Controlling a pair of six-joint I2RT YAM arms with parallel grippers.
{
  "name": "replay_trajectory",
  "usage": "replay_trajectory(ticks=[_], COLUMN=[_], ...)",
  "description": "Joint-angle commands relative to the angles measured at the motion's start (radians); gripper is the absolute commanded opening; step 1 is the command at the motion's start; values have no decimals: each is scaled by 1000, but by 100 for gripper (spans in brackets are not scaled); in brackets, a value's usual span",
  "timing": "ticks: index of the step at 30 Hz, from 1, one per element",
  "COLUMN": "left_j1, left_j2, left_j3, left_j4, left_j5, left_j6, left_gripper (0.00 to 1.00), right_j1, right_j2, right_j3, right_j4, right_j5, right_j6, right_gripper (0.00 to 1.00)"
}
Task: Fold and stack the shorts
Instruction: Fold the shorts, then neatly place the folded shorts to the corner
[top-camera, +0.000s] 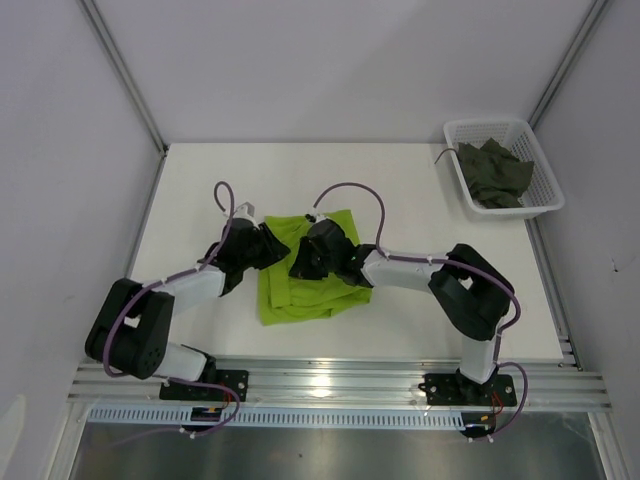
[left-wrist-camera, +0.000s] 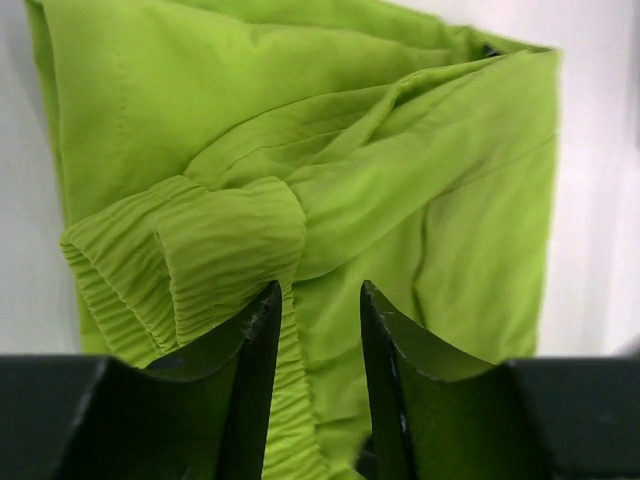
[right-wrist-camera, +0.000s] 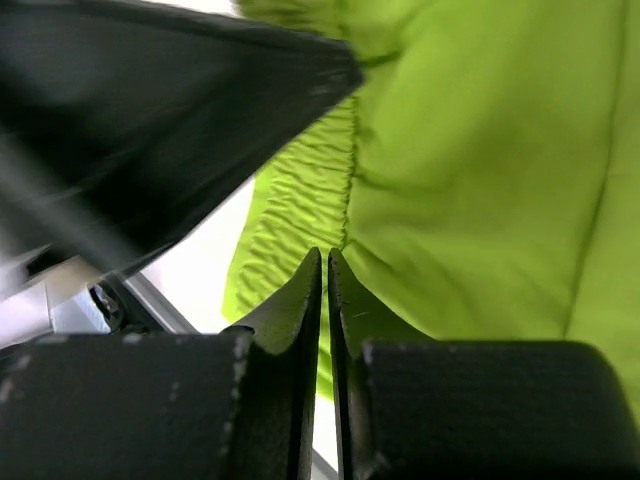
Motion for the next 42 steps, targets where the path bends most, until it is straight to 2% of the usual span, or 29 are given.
replay_trajectory(ticks=[1, 4, 7, 11, 16, 18, 19, 22, 23, 25, 30, 33, 34, 36, 42], left_j1=[17, 23, 23, 23, 23, 23, 23, 23, 23, 23, -9, -37, -38, -40, -38], left_j2=[86, 155, 180, 157, 152, 151, 151, 146, 142, 123, 50, 1, -18, -84, -208], left_j3=[45, 45, 51, 105, 219, 260, 271, 323, 341, 361, 334, 266, 222, 144, 101], left_j4=[-3, 15, 24, -31, -175, -201, -239, -270, -287, -310, -347, -344, -330, -306, -364], left_j5=[-34, -36, -40, -85, -215, -233, -247, -257, -252, -229, -194, -186, -175, -155, -145], left_j6=[60, 72, 81, 118, 213, 241, 245, 264, 265, 262, 238, 206, 197, 175, 192], left_gripper=[40, 38, 37, 37, 39, 42, 44, 61, 70, 77, 82, 83, 83, 84, 86], right_j1=[-8, -29, -93, -184, -311, -365, -381, -402, -402, -401, -410, -408, -405, -396, -356], right_j2=[-74, -109, -119, -151, -160, -151, -137, -81, -65, -50, -67, -48, -45, -54, -65], right_j3=[4, 1, 28, 7, -13, -14, -13, 10, 19, 4, -109, -139, -160, -191, -263], right_j4=[-31, -60, -175, -224, -244, -238, -236, -238, -241, -209, -60, -23, -16, 30, 118], right_j5=[51, 87, 109, 157, 129, 105, 63, -33, -58, -131, -236, -261, -267, -291, -313], right_j6=[-44, -76, -113, -170, -233, -250, -259, -297, -304, -299, -248, -233, -228, -209, -172], right_gripper=[7, 7, 9, 27, 42, 47, 56, 66, 68, 68, 68, 57, 46, 40, 39])
